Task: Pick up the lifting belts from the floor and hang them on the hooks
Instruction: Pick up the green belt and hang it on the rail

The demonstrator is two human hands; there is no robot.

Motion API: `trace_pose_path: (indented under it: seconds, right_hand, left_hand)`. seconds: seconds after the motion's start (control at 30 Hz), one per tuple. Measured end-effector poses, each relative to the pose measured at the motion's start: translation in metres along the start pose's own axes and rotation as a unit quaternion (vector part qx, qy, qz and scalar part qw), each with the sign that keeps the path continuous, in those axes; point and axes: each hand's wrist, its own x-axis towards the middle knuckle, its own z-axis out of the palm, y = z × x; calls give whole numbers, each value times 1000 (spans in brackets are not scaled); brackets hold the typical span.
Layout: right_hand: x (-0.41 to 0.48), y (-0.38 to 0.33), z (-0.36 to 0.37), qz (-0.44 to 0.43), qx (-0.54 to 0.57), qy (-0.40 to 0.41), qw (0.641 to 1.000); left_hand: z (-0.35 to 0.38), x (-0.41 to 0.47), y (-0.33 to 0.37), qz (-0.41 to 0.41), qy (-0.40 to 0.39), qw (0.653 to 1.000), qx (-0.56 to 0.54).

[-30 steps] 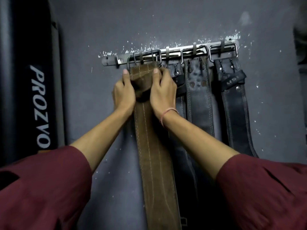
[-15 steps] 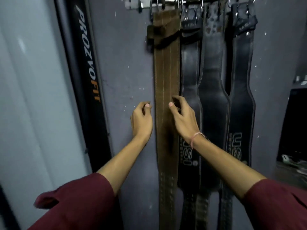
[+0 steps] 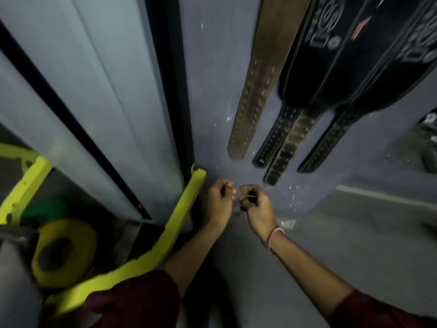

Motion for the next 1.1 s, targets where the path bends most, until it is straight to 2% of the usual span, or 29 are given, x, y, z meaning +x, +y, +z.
trace_pose_path:
  seconds: [0.1, 0.23, 0.33, 0.57, 0.73, 0.8, 0.9, 0.97, 1.1]
  right_hand:
    - [-21, 68, 20, 71, -4, -55, 996]
    - [-40, 166, 44, 176, 0, -118, 977]
    - [-52, 242, 63, 221, -36, -142, 964]
    - [-57, 419, 124, 354, -46, -193, 914]
    - [-44, 538, 187, 381, -54, -228, 895]
    - [-36, 581, 221, 366, -61, -242, 896]
    - [-21, 636, 275, 349, -67, -279, 892]
    - [-14, 662, 304, 345, -65, -297, 888]
    - [-10, 695, 337, 344, -62, -293, 890]
  left_hand:
    - [4, -19, -91, -62, -17, 996, 66]
    - [-1, -47, -205, -186, -51, 974, 122]
    - [-8, -74, -276, -279, -51, 952, 111]
    - [-20, -94, -431, -385, -69, 915, 95]
    - [-13, -80, -551, -364, -74, 915, 159]
    - [-8, -71, -601, -365, -87, 906, 196]
    - [-4, -53, -672, -305, -149, 891, 302]
    - [-3, -38, -711, -218, -229, 847, 428]
    - [-9, -4, -761, -117, -344, 699, 615]
